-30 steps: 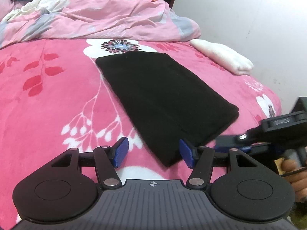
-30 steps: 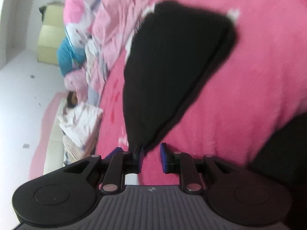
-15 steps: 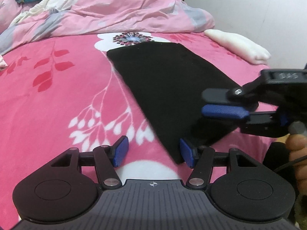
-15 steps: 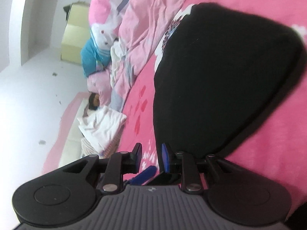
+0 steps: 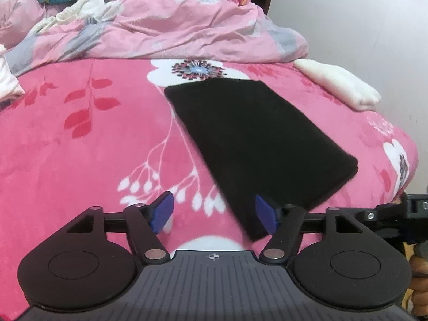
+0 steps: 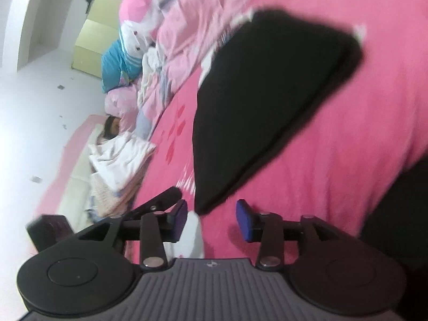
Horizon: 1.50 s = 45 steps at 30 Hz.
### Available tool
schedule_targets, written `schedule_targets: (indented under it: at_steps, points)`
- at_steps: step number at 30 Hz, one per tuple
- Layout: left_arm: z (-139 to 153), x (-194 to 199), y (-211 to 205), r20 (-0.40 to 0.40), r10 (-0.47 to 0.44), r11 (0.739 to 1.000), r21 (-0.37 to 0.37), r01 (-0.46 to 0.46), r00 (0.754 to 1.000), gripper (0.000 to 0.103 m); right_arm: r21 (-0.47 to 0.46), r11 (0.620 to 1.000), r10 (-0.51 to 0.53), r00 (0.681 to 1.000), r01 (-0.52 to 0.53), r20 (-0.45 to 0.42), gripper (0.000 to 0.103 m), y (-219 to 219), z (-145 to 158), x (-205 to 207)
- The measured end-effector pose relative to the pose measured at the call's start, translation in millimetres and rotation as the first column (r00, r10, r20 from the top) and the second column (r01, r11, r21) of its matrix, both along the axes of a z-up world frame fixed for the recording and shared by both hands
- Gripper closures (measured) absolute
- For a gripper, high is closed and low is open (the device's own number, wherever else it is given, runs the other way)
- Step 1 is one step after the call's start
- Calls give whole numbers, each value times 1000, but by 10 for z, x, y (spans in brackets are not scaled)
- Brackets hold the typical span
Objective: Fold clothes
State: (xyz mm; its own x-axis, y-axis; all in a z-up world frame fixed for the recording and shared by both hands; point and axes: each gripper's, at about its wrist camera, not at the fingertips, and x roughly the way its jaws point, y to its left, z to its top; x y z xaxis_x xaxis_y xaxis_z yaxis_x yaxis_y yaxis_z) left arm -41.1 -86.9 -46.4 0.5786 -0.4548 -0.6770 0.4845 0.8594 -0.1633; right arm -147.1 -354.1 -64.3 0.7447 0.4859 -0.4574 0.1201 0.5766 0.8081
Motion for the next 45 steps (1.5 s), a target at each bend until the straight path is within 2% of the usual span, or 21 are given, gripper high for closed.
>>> schedule_targets:
  at_steps: [1,3,8,13,15,18,27,36,41,45]
  points:
    - [9,12,-28,-3,3,1000,7,-3,1000,30,-47,999,-14,1000,15,9,56,1,78,-24]
    - [17,35,-88,-16,10,1000,23,-9,1000,26,-155,987,-40,999,42,18,41,27,226,-56]
    - [-21,55,-184,-41,34,998,52,-32,999,20,-410,907,-87,996,91,29,30,168,468,-130]
    - [-39,24,-250,-27,50,995,92,-47,998,8,-520,845,-134,991,126,23,15,272,515,-168]
    - [-34,4,-258,-10,50,994,102,-49,999,5,-551,822,-147,988,144,40,5,296,537,-186]
    - [-30,-7,-267,4,57,992,114,-57,998,3,-595,788,-143,987,159,74,0,342,581,-200]
    - [-64,-6,-256,2,103,989,109,-102,995,0,-746,625,-209,970,231,126,0,462,665,-179]
    - [-153,32,-244,-14,132,983,128,-129,991,0,-807,551,-191,974,212,125,0,499,642,-118]
    - [-212,69,-241,-36,150,980,137,-144,988,0,-855,474,-212,970,209,119,0,544,628,-71]
    - [-247,93,-210,-64,163,981,118,-155,985,0,-870,451,-209,971,199,114,0,562,619,-51]
